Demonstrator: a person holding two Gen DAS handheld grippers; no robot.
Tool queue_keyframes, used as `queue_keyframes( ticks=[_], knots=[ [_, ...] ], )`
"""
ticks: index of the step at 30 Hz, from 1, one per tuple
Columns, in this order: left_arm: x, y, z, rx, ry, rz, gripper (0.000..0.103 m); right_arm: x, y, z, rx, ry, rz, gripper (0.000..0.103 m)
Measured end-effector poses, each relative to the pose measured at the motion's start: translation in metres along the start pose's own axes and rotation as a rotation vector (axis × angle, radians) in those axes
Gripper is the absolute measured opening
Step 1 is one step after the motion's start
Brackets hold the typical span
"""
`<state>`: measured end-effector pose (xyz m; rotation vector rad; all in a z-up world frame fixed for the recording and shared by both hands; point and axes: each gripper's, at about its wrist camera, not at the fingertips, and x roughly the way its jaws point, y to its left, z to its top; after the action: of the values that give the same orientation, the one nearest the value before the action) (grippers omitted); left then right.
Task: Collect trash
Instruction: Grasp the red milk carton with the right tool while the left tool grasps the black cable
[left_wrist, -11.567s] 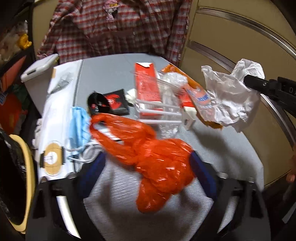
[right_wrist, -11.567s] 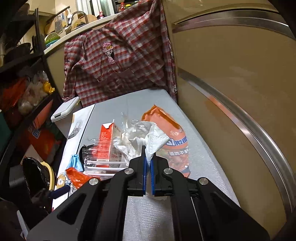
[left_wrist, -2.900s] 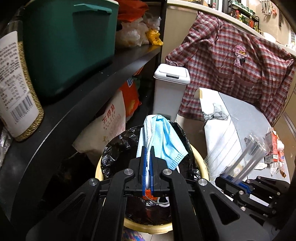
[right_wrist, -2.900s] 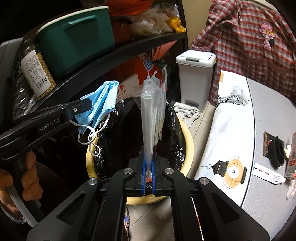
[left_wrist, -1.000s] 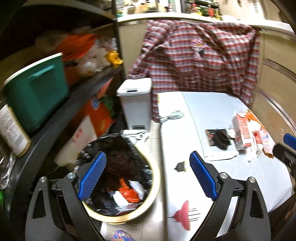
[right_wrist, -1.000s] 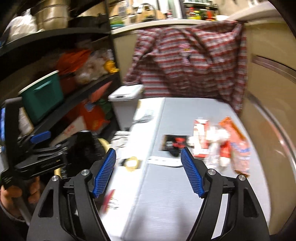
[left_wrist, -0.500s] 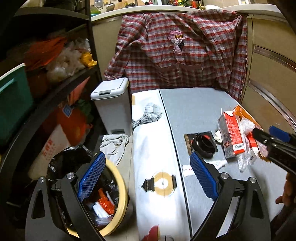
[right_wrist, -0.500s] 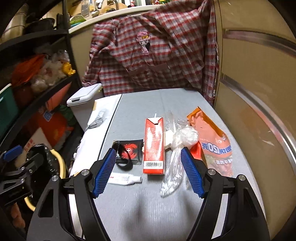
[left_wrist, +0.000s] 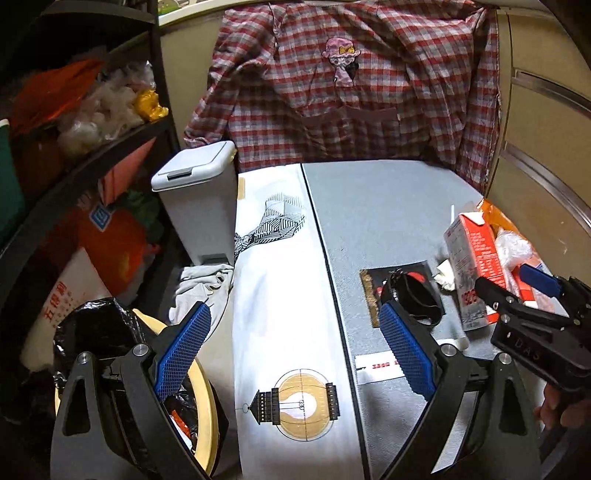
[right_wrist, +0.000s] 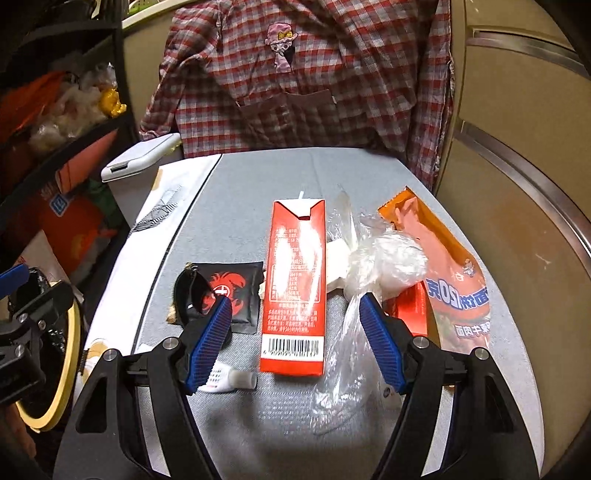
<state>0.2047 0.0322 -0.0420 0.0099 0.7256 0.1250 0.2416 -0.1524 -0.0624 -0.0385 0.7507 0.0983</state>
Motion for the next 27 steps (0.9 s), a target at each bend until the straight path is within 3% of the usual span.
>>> queue_keyframes(
  ticks=[3, 5, 6, 8, 17, 27],
  knots=[
    [0.006, 0.004, -0.001, -0.014, 0.014, 0.002, 0.090, 0.011, -0.001, 0.001, 0.008, 0.013, -0.010, 0.069],
    [0.010, 0.008, -0.001, -0.026, 0.021, 0.002, 0.090, 0.016, 0.001, 0.000, 0.003, 0.022, -0.011, 0.054],
    [0.012, 0.010, -0.001, -0.032, 0.024, 0.001, 0.090, 0.019, 0.003, 0.000, -0.005, 0.037, -0.005, 0.039],
    [0.013, 0.011, -0.001, -0.043, 0.024, -0.002, 0.090, 0.020, 0.006, 0.000, -0.021, 0.054, -0.020, 0.038],
    [0.017, -0.013, 0.006, -0.043, 0.002, -0.076, 0.090, -0.034, -0.001, 0.017, -0.028, -0.109, -0.033, 0.038],
    [0.049, -0.078, 0.005, 0.032, 0.054, -0.179, 0.090, -0.032, -0.025, 0.016, 0.022, -0.090, -0.061, 0.038]
  ],
)
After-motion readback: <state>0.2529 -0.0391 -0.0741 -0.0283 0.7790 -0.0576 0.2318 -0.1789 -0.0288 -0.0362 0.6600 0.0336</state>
